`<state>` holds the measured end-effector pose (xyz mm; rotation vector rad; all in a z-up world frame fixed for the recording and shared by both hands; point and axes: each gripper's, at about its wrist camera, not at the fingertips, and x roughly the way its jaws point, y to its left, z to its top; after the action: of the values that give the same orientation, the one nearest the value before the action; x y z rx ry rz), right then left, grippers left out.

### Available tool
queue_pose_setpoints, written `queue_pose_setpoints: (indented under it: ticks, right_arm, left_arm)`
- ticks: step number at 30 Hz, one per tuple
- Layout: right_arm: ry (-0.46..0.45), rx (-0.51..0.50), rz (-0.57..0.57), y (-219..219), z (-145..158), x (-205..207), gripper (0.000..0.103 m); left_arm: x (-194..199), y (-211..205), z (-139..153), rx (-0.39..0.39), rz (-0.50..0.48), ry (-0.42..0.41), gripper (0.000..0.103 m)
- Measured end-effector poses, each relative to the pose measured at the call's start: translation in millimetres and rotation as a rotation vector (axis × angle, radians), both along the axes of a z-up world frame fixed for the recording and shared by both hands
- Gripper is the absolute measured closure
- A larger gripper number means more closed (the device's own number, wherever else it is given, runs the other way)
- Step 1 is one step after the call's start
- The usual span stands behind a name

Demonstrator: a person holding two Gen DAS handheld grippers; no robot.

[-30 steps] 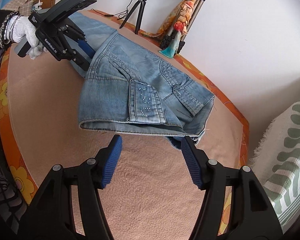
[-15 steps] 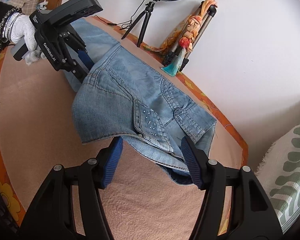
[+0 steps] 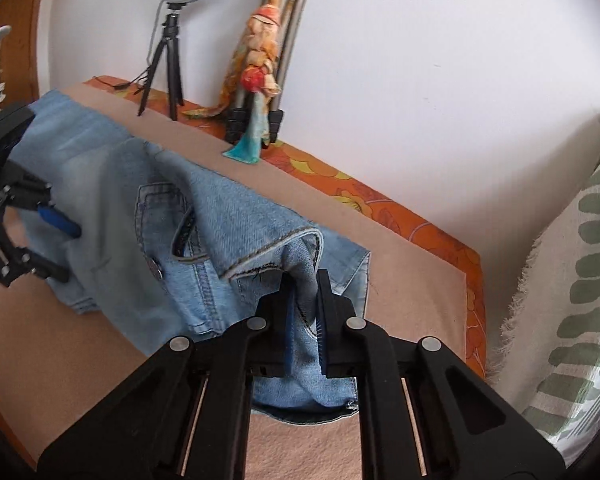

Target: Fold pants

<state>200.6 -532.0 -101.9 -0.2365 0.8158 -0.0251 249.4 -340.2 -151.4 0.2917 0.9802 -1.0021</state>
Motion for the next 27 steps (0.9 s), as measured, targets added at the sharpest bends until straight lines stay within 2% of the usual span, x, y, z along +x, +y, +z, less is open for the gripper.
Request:
queue_pose_setpoints:
  ticks: [7,10,14,17,20,22,24,27]
  right_arm:
    - [0.151,0.143,-0.180,-50.0,-47.1,70.7,0.094]
    - [0.217,0.175,-0.220,-59.2,-68.4,80.3,0.095]
    - [0.217,0.189,-0.274,-64.4,-74.2,76.8,0.094]
    - [0.202,0.198,-0.344,-78.0,-64.9,68.0,0.084]
    - [0.158,0.324,-0.416,-92.4,-49.7,38.6,0.067]
    - [0.135,0.383,-0.486,-96.5,-44.2,13.1,0.039]
    - [0.142,0.449,-0.547,-96.4,-45.8,-9.7,0.031]
    - [0.182,0.628,-0.585,-89.7,-61.2,-34.4,0.031]
  left_arm:
    - [3.3,2.2,-2.9,-0.004,-0.008,0.006,0.047]
    - [4.3,5.4,-2.0,-0.009,-0.011,0.011,0.047]
    - [2.4,11.6,3.6,-0.013,-0.007,-0.004,0.047]
    - [-1.3,16.9,10.3,-0.018,-0.009,-0.022,0.047]
    - [-8.0,24.4,18.4,-0.026,-0.016,-0.045,0.047]
    - [-9.8,29.1,22.6,-0.026,-0.020,-0.060,0.047]
    - [-12.1,33.8,25.0,-0.020,-0.023,-0.067,0.047]
    - [-14.4,44.8,29.6,-0.008,-0.021,-0.079,0.047]
